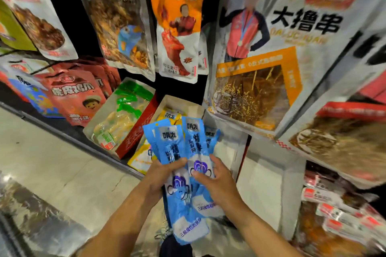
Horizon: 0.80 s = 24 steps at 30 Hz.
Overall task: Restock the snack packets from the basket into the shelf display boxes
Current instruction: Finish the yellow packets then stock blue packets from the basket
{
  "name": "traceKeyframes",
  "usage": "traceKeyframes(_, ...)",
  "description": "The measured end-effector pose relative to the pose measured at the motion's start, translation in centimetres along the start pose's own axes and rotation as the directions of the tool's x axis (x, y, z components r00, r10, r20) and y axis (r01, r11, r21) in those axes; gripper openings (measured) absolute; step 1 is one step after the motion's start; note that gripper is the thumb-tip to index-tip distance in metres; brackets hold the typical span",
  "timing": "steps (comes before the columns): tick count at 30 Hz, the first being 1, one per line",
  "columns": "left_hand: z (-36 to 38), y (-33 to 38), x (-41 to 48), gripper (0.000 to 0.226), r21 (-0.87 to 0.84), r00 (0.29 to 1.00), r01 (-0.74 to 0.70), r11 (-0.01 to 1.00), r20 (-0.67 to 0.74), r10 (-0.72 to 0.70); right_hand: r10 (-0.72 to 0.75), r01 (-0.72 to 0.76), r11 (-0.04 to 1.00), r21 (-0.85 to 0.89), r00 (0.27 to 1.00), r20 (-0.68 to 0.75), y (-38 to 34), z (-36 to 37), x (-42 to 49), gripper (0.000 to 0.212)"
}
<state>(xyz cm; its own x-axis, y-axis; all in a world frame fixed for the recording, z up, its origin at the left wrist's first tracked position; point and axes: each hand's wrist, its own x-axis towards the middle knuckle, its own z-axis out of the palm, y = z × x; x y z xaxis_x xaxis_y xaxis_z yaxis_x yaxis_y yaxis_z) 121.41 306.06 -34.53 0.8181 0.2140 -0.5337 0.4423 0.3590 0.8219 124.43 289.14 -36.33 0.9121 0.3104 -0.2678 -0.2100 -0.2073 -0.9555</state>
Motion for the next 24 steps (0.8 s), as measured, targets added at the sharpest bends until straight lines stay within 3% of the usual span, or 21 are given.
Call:
traceKeyframes(3,0.4,-1.0,0.6,0.023,0.025,0.995,0.017,1.000,-0.099,-0.015,0.028,-0.041,0.998,-0.052,0.970,-0.241,1.0,-2.8,1.0,0.048)
traceKeyframes(7,-0.3,-1.8,1.3,0.023,-0.029,0.982,0.029,0.999,-0.184,-0.034,0.055,-0.201,0.893,-0.402,0.936,-0.347,2.4,-4.3,4.7,0.080)
traceKeyframes(8,-0.5,-1.8,1.4,0.022,-0.038,0.982,0.023,0.999,-0.188,-0.030,0.053,-0.232,0.835,-0.499,0.936,-0.347,3.1,-4.1,5.8,0.078)
traceKeyframes(11,-0.5,-2.0,1.9,0.020,-0.053,0.986,-0.004,0.999,-0.165,-0.005,0.076,-0.311,0.500,-0.808,0.946,-0.316,5.6,-3.5,8.3,0.055)
traceKeyframes(12,-0.3,-2.0,2.0,0.018,-0.055,0.989,-0.008,0.998,-0.145,0.000,0.078,-0.323,0.375,-0.869,0.945,-0.318,6.6,-3.3,8.6,0.059)
traceKeyframes(13,0.1,-2.0,2.0,0.017,-0.060,0.992,-0.006,0.998,-0.124,-0.002,0.096,-0.336,0.321,-0.886,0.942,-0.322,7.6,-3.1,8.4,0.066)
traceKeyframes(20,0.1,-2.8,2.1,0.022,-0.052,0.994,0.011,0.999,-0.109,-0.017,0.129,-0.262,0.309,-0.914,0.964,-0.232,9.9,-2.5,6.1,0.074)
traceKeyframes(24,0.0,-3.4,1.6,0.021,-0.077,0.994,0.020,0.997,-0.108,-0.029,0.221,-0.296,0.322,-0.899,0.947,-0.233,9.9,-2.0,3.9,0.073)
